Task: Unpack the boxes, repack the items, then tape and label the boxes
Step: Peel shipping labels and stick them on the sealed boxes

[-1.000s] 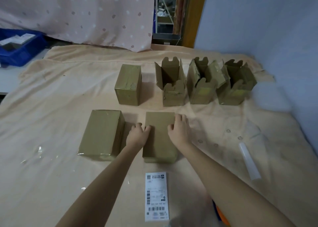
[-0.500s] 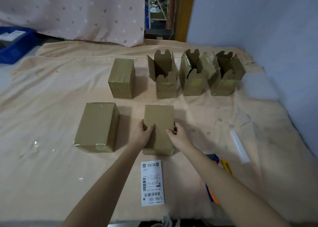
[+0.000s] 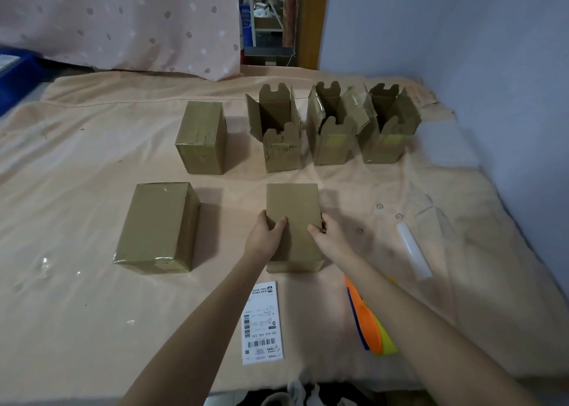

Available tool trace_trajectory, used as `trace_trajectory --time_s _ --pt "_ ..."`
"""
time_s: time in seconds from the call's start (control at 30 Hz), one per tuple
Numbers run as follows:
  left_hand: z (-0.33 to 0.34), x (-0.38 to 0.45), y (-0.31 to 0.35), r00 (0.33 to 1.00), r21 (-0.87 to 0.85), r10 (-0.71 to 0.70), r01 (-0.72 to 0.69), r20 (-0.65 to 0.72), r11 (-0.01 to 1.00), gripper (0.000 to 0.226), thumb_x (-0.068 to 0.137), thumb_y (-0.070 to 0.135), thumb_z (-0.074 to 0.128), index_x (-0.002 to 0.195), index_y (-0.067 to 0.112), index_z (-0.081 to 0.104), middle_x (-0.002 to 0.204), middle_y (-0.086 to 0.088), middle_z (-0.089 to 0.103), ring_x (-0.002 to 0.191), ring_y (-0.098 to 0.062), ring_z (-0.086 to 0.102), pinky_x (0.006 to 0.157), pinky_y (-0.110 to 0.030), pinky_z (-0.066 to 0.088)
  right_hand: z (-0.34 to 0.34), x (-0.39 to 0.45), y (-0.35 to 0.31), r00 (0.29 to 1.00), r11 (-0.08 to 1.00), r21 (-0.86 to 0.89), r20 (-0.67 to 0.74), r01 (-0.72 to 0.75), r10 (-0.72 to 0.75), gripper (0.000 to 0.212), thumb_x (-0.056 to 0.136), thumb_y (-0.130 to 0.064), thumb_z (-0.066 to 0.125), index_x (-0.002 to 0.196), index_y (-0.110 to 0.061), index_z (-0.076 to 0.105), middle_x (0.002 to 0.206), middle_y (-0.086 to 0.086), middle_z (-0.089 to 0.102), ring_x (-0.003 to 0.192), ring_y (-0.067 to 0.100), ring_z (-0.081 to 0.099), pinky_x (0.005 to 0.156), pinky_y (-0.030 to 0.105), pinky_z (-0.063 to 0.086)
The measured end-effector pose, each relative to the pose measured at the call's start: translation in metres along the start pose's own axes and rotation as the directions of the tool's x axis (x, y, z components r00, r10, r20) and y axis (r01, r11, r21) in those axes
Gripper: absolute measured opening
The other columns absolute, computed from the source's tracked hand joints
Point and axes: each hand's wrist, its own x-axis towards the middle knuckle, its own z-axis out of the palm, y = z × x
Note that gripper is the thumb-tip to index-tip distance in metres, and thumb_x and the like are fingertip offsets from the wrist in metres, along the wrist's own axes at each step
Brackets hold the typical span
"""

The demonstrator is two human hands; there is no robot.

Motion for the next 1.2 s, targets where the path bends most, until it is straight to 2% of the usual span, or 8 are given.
trace_trajectory --time_s 0.23,0.33,0.43,0.6,0.67,0.77,0.93,1.2 --pt "-0.001 -0.002 0.001 1.0 0.038 -0.018 0.017 0.01 0.999 0.057 0.098 0.04 0.045 0.145 0.01 0.03 0.141 -0.01 0.048 0.128 -0.027 0.046 0.102 -0.034 0.036 0.0 0.002 0.01 1.0 0.99 -0.14 0.006 -0.006 0.007 0.032 0.096 -0.028 0.051 0.126 -0.017 0.05 0.121 0.004 0.06 0.11 0.024 0.058 0.094 0.045 0.049" --pt "-0.008 -0.006 -0.005 0.998 0.089 -0.042 0.045 -0.038 0.995 0.055 0.1 0.039 0.037 0.146 0.008 0.03 0.143 -0.014 0.045 0.131 -0.029 0.043 0.105 -0.036 0.033 0.003 -0.012 0.008 0.942 0.83 -0.54 -0.186 0.138 -0.278 0.035 0.091 -0.02 0.054 0.124 -0.009 0.052 0.122 0.009 0.053 0.111 0.028 0.052 0.09 0.042 0.047" --pt "-0.022 -0.019 -0.027 0.993 0.176 -0.032 0.053 -0.116 0.983 0.048 0.098 0.033 0.042 0.137 0.006 0.043 0.136 -0.016 0.049 0.122 -0.03 0.049 0.1 -0.037 0.038 0.011 -0.042 0.004 0.758 0.668 -0.672 -0.241 0.32 -0.606 0.028 0.077 -0.006 0.061 0.104 -0.004 0.061 0.108 0.014 0.056 0.096 0.032 0.057 0.077 0.038 0.049" --pt "-0.042 -0.05 -0.075 0.987 0.353 -0.095 0.137 -0.133 0.925 0.044 0.091 0.023 0.056 0.129 0.004 0.047 0.126 -0.016 0.05 0.108 -0.031 0.054 0.088 -0.038 0.045 0.031 -0.084 0.023 0.694 0.478 -0.715 0.014 0.511 -0.72 0.023 0.077 -0.02 0.041 0.084 -0.013 0.061 0.087 0.003 0.057 0.076 0.019 0.056 0.061 0.026 0.042" --pt "-0.044 -0.059 -0.087 0.979 0.353 -0.171 0.2 -0.113 0.914 0.042 0.089 0.02 0.058 0.126 0.004 0.047 0.122 -0.014 0.05 0.103 -0.032 0.056 0.085 -0.039 0.046 0.044 -0.094 0.039 0.71 0.418 -0.712 0.161 0.564 -0.685 0.021 0.078 -0.02 0.04 0.08 -0.015 0.061 0.081 -0.001 0.056 0.073 0.016 0.055 0.06 0.024 0.04" --pt "-0.043 -0.069 -0.1 0.968 0.359 -0.24 0.25 -0.071 0.899 0.038 0.087 0.021 0.059 0.119 0.004 0.047 0.115 -0.014 0.056 0.1 -0.033 0.058 0.081 -0.037 0.046 0.064 -0.101 0.058 0.83 0.494 -0.693 0.29 0.525 -0.475 0.023 0.086 -0.017 0.039 0.088 -0.012 0.061 0.085 0.001 0.059 0.078 0.018 0.059 0.061 0.027 0.042" --pt "-0.036 -0.081 -0.109 0.959 0.397 -0.277 0.274 -0.051 0.876 0.033 0.086 0.017 0.058 0.114 0.003 0.047 0.113 -0.013 0.062 0.104 -0.031 0.059 0.081 -0.036 0.046 0.082 -0.097 0.073 0.969 0.733 -0.637 0.207 0.239 -0.136 0.018 0.097 -0.017 0.047 0.107 -0.003 0.052 0.106 0.012 0.057 0.099 0.024 0.053 0.07 0.026 0.035" --pt "-0.034 -0.089 -0.12 0.971 0.26 -0.237 0.233 -0.019 0.937 0.045 0.085 0.014 0.065 0.121 0.004 0.042 0.106 -0.011 0.065 0.095 -0.028 0.06 0.073 -0.032 0.044 0.102 -0.093 0.077 0.99 0.901 -0.432 0.112 -0.032 0.088 0.013 0.087 -0.012 0.061 0.096 -0.008 0.053 0.084 0.007 0.065 0.082 0.026 0.061 0.072 0.036 0.049"
